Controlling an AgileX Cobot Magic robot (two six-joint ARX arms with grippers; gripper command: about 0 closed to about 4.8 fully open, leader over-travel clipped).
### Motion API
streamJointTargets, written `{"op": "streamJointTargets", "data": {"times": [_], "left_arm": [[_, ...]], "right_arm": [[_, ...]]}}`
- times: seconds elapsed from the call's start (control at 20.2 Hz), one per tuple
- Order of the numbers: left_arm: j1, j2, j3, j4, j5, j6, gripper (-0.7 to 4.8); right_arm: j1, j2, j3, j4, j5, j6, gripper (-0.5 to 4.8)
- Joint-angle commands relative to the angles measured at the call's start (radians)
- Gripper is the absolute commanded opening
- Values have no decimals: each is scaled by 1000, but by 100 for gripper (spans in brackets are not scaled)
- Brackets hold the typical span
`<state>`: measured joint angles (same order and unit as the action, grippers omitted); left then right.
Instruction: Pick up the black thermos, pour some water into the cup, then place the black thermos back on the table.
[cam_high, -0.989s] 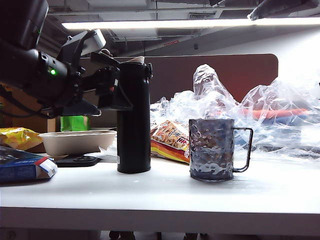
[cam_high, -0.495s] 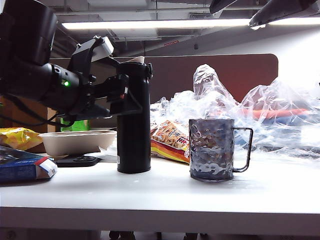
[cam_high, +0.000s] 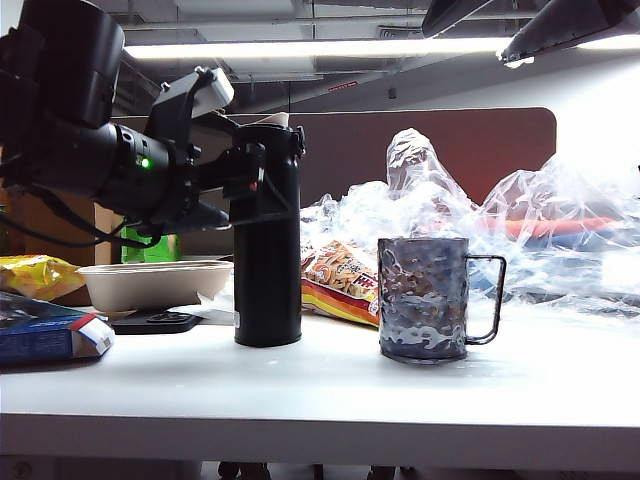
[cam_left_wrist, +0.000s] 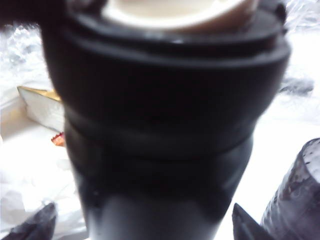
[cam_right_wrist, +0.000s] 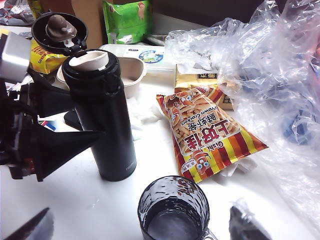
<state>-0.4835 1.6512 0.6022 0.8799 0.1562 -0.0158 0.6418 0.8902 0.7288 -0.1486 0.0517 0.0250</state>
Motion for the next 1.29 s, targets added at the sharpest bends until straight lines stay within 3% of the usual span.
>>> {"op": "streamJointTargets", "data": {"times": [0.05,0.79,0.84,0.89,1.04,1.24,1.29], "left_arm": [[-2,32,33,19,5,0,479],[-2,66,71,5,18,0,479],[-2,66,71,5,30,0,461],[-2,66,71,5,44,0,358],[-2,66,71,8,77,0,116],[-2,66,71,38,72,10,105],[-2,65,71,48,72,35,49]], "right_arm": [[1,-2,2,-5,-2,-3,479],[0,-2,2,-6,-2,-3,479],[0,-2,2,-7,-2,-3,479],[0,-2,2,-8,-1,-3,479],[0,-2,2,-18,-2,-3,479],[0,-2,2,-26,3,-4,479],[0,-3,3,-25,22,-4,479]]}}
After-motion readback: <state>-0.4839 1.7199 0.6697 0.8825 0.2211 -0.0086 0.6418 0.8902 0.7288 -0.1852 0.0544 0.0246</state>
